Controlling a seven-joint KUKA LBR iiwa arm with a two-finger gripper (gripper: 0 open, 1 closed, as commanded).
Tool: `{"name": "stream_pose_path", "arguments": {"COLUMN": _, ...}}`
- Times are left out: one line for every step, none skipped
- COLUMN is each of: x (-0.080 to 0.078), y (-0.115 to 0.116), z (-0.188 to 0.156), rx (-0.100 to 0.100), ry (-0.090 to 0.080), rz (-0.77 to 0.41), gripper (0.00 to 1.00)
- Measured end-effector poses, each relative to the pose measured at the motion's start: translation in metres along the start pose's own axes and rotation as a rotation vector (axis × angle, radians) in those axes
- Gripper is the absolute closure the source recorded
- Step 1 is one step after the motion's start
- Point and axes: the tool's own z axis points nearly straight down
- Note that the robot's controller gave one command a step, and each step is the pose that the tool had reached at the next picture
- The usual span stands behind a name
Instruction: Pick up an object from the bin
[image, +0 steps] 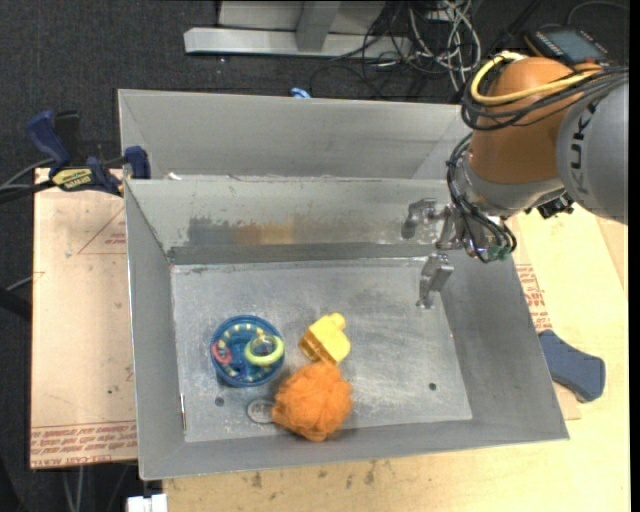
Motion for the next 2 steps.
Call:
{"name": "stream_pose_path", "arguments": {"x": 0.0, "y": 0.0, "z": 0.0, "rx": 0.0, "ry": 0.0, "rz": 0.0, "gripper": 0.0}}
{"name": "stream_pose_path", "arguments": {"x": 0.02, "y": 0.063, "z": 0.105, "rx": -0.002, "ry": 0.0, "rz": -0.119, "gripper": 1.0}}
